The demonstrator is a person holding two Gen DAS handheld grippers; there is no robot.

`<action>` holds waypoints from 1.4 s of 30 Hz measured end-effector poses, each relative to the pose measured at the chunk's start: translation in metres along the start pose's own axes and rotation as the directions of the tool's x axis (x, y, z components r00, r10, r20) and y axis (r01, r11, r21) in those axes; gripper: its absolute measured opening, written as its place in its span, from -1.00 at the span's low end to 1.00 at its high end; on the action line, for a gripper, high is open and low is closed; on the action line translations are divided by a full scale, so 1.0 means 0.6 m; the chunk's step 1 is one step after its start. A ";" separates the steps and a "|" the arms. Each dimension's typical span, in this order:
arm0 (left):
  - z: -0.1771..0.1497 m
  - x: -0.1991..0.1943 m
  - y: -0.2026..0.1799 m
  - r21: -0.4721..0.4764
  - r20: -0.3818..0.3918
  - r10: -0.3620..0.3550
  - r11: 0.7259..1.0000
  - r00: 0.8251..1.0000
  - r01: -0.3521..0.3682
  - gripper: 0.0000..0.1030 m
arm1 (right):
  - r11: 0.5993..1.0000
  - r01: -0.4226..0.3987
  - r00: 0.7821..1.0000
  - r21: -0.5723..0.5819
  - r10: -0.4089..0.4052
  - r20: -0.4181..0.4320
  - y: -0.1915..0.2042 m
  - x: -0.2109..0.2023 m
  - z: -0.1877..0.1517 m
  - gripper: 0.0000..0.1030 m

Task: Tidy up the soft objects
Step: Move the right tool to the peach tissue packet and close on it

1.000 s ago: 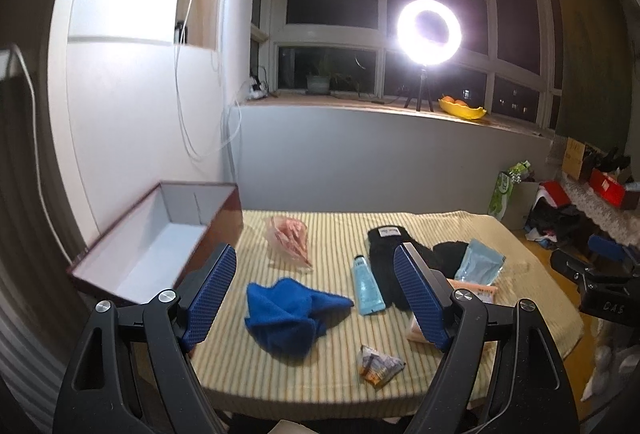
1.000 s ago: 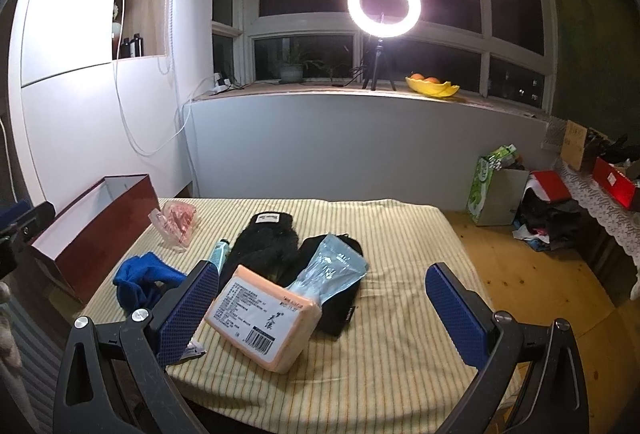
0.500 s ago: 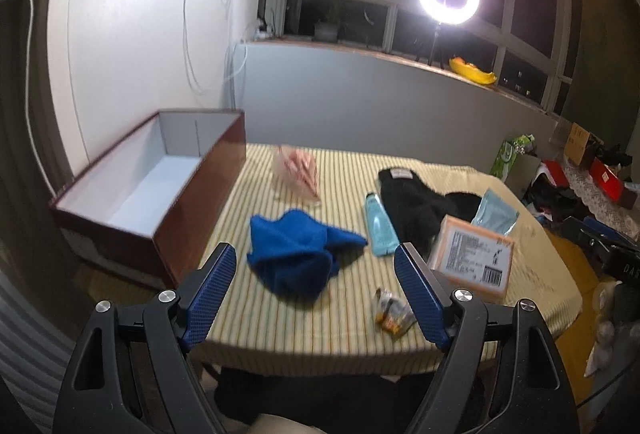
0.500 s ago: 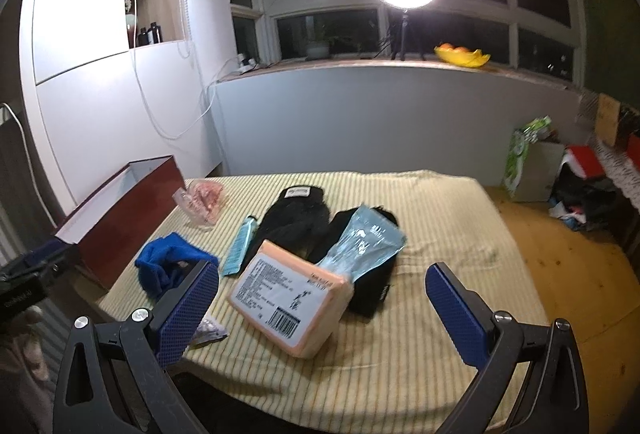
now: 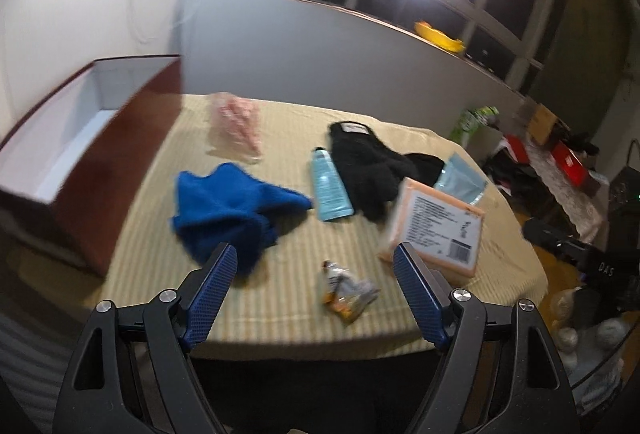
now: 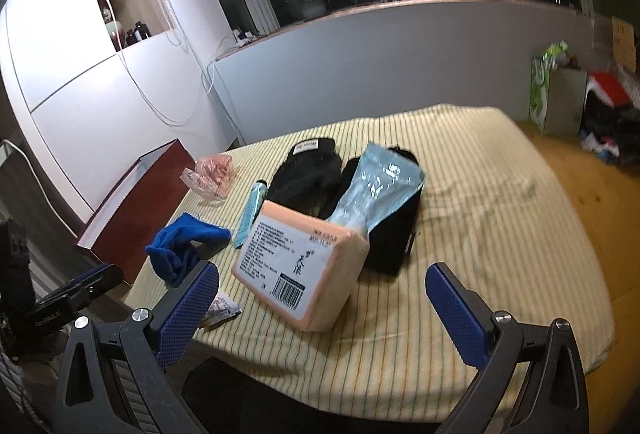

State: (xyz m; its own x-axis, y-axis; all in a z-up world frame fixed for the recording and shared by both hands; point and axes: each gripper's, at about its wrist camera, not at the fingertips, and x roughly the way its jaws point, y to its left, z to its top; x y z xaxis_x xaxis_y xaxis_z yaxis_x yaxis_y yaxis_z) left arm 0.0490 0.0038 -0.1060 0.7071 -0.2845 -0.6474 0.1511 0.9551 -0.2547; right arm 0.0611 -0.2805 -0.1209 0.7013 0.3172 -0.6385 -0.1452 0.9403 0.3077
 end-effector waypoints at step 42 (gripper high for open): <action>0.043 0.200 -0.092 0.138 -0.340 -0.302 0.921 0.891 0.365 -0.11 | 0.935 -0.161 0.950 0.316 0.234 -0.208 -0.063 0.153 -0.007 -0.05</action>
State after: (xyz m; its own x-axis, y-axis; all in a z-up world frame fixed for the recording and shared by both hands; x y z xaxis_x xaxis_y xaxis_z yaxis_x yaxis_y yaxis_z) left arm 0.1433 -0.0811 -0.1513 0.3492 -0.5699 -0.7438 0.4926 0.7869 -0.3717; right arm 0.1277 -0.2864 -0.1942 0.4868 0.5467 -0.6813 -0.0282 0.7894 0.6133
